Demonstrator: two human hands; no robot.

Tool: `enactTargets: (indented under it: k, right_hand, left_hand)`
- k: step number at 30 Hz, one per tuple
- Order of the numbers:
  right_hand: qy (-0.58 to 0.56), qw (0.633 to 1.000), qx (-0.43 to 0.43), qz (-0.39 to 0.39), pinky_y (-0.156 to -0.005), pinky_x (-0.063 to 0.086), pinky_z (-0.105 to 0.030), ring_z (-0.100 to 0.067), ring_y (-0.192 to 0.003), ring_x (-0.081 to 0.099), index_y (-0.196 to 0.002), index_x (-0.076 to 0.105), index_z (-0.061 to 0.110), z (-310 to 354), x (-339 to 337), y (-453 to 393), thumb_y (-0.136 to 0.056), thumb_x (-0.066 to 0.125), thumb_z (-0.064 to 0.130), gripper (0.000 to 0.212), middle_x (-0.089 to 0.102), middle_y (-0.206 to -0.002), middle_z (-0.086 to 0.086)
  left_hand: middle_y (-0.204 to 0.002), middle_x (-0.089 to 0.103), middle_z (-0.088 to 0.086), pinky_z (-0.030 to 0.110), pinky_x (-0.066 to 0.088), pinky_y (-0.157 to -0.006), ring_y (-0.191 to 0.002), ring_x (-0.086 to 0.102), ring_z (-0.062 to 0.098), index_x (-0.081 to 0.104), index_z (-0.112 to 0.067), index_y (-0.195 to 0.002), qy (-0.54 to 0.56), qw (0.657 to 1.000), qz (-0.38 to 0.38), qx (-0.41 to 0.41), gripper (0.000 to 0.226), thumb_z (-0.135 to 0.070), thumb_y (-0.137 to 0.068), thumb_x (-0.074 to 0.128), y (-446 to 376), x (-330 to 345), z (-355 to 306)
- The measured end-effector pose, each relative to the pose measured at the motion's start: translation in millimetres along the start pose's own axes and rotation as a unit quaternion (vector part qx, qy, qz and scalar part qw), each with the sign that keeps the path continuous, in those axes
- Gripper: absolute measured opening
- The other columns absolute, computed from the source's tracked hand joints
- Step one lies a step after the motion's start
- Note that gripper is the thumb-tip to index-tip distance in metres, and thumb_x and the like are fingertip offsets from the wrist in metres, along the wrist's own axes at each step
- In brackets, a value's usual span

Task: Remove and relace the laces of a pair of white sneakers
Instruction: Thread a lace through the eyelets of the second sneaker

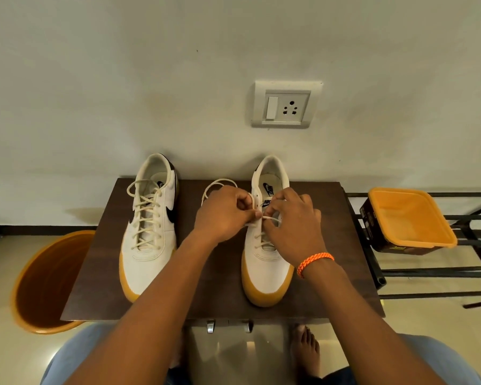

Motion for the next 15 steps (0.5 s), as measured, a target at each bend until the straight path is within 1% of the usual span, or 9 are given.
enactTargets:
  k: [2, 4, 6, 8, 12, 15]
  right_hand:
    - [0.009, 1.000, -0.006, -0.004, -0.091, 0.032, -0.035, -0.017, -0.115, 0.044, -0.104, 0.074, 0.024, -0.3, -0.3, 0.6, -0.092, 0.072, 0.031, 0.014, 0.056, -0.129, 0.008]
    - [0.022, 1.000, -0.013, -0.004, -0.090, 0.032, -0.035, -0.016, -0.113, 0.044, -0.104, 0.074, 0.024, -0.2, 0.4, 1.5, -0.091, 0.072, 0.030, 0.014, 0.055, -0.128, 0.009]
    - [0.034, 0.999, -0.017, 0.001, -0.091, 0.032, -0.035, -0.015, -0.113, 0.045, -0.106, 0.075, 0.024, 0.2, 1.3, 1.1, -0.092, 0.072, 0.031, 0.016, 0.055, -0.129, 0.009]
    - [0.041, 0.999, -0.023, -0.006, -0.090, 0.032, -0.034, -0.014, -0.113, 0.046, -0.105, 0.075, 0.025, 0.4, 0.9, 1.1, -0.091, 0.071, 0.032, 0.016, 0.056, -0.128, 0.010]
    - [0.053, 0.998, -0.036, -0.022, -0.087, 0.033, -0.034, -0.013, -0.109, 0.049, -0.101, 0.075, 0.027, 2.7, -1.7, 0.8, -0.090, 0.069, 0.032, 0.013, 0.057, -0.126, 0.011]
    - [0.073, 0.996, -0.048, -0.023, -0.088, 0.041, -0.036, -0.014, -0.110, 0.051, -0.103, 0.074, 0.026, 3.6, -1.7, 0.7, -0.089, 0.069, 0.033, 0.016, 0.057, -0.127, 0.010]
  left_hand:
    - [-0.073, 0.072, -0.009, 0.048, 0.062, -0.076, -0.070, 0.069, 0.012, 0.073, -0.028, -0.075, -0.002, 1.000, -0.017, 0.010, 0.019, -0.039, -0.088, 0.083, -0.4, -1.6, -0.9]
    - [-0.072, 0.073, -0.006, 0.049, 0.063, -0.076, -0.068, 0.071, 0.016, 0.074, -0.025, -0.076, 0.041, 0.999, -0.025, 0.009, 0.018, -0.033, -0.089, 0.084, -1.0, -4.3, -2.0]
    - [-0.073, 0.074, -0.005, 0.044, 0.064, -0.077, -0.066, 0.073, 0.016, 0.076, -0.023, -0.078, 0.088, 0.995, -0.035, 0.003, 0.015, -0.027, -0.090, 0.083, -1.8, -7.2, -3.9]
    - [-0.074, 0.075, -0.004, 0.038, 0.064, -0.073, -0.066, 0.073, 0.017, 0.077, -0.022, -0.081, 0.128, 0.991, -0.045, 0.001, 0.012, -0.026, -0.092, 0.082, -1.0, -7.8, -5.7]
    - [-0.077, 0.076, 0.001, 0.025, 0.056, -0.064, -0.063, 0.069, 0.014, 0.077, -0.017, -0.087, 0.194, 0.978, -0.069, -0.024, 0.009, -0.023, -0.094, 0.079, 0.7, -9.0, -5.9]
    - [-0.078, 0.076, 0.003, 0.023, 0.055, -0.062, -0.064, 0.070, 0.014, 0.076, -0.014, -0.090, 0.208, 0.974, -0.073, -0.046, 0.010, -0.022, -0.094, 0.079, 1.7, -7.6, -5.6]
Point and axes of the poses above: each hand's wrist, its own y-axis away from the middle knuckle, its own x-axis out of the palm, z = x × y, the point moved 1 cm from there along -y, towards the middle knuckle
